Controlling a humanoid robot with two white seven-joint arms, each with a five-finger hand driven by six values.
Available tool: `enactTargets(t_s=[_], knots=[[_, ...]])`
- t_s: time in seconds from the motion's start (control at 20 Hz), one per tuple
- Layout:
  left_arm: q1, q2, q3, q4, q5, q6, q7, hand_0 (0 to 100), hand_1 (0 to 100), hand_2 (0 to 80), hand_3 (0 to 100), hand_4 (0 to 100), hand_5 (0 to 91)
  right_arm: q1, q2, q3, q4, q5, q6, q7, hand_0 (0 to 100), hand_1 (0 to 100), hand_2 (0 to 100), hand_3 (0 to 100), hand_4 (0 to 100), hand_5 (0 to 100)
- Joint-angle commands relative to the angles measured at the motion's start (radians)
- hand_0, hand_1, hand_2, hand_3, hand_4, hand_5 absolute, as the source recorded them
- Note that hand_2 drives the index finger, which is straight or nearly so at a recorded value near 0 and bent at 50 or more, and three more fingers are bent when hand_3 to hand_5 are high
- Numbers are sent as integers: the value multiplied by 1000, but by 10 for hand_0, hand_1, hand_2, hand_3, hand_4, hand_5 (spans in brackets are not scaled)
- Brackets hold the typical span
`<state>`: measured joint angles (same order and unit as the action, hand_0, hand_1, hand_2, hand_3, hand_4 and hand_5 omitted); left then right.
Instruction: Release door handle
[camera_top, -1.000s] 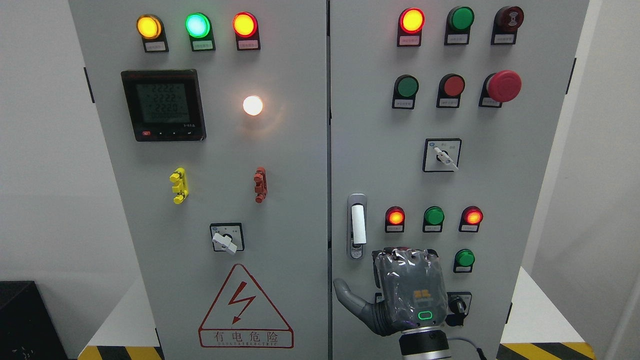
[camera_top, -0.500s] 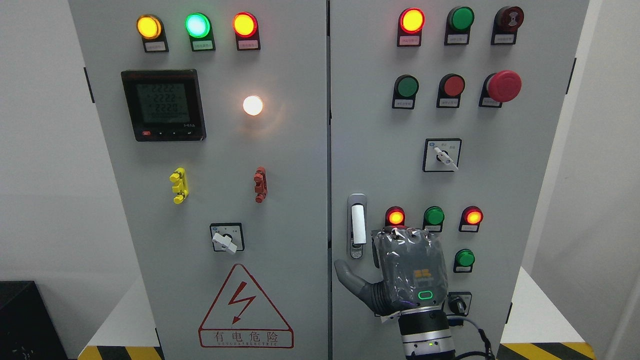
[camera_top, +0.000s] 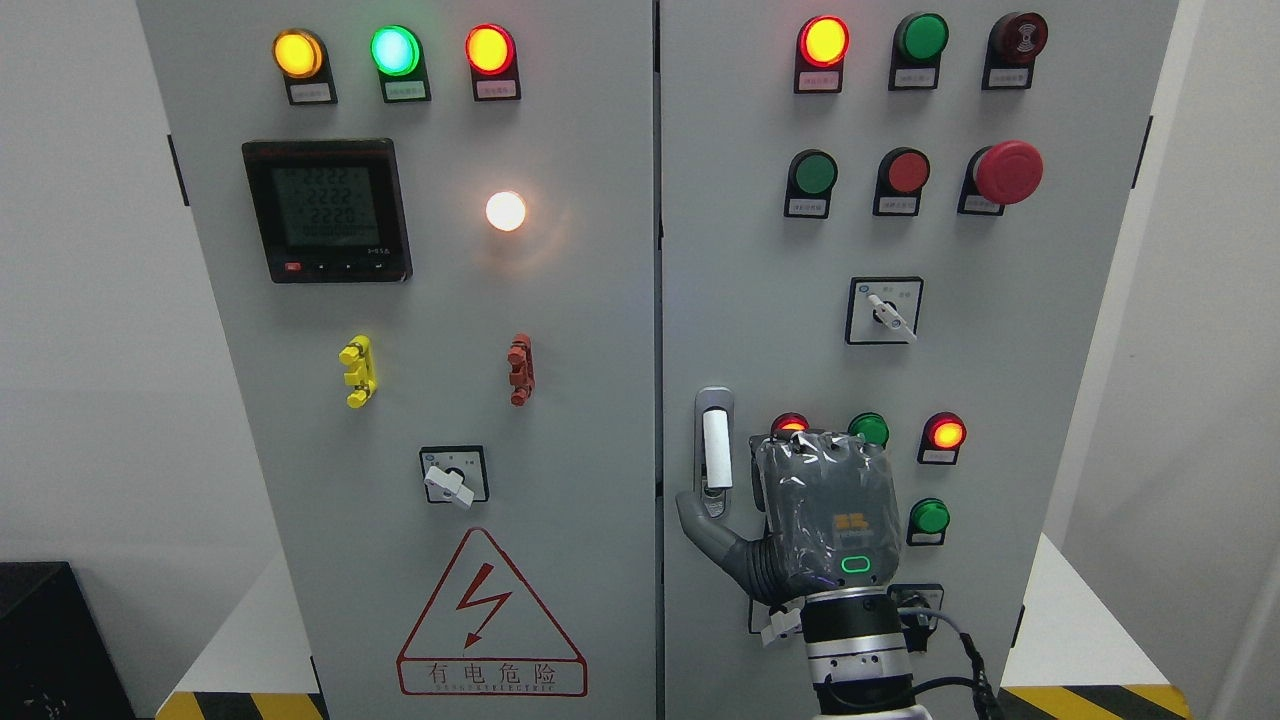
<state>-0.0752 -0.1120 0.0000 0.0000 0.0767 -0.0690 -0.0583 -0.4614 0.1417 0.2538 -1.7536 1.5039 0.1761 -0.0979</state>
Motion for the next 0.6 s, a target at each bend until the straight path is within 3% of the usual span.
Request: enactTargets(t_s=[0.0,0.55], knots=[[0,0,-21,-20,0,0,0,0,0,22,95,11,0,-11,1,-18,31,-1,2,-8,91,358,914,1000,995,937],[0,0,-21,-20,0,0,0,0,0,23,94,11,0,-10,1,-25,31,-21,3,-13,138,341,910,1000,993,937]])
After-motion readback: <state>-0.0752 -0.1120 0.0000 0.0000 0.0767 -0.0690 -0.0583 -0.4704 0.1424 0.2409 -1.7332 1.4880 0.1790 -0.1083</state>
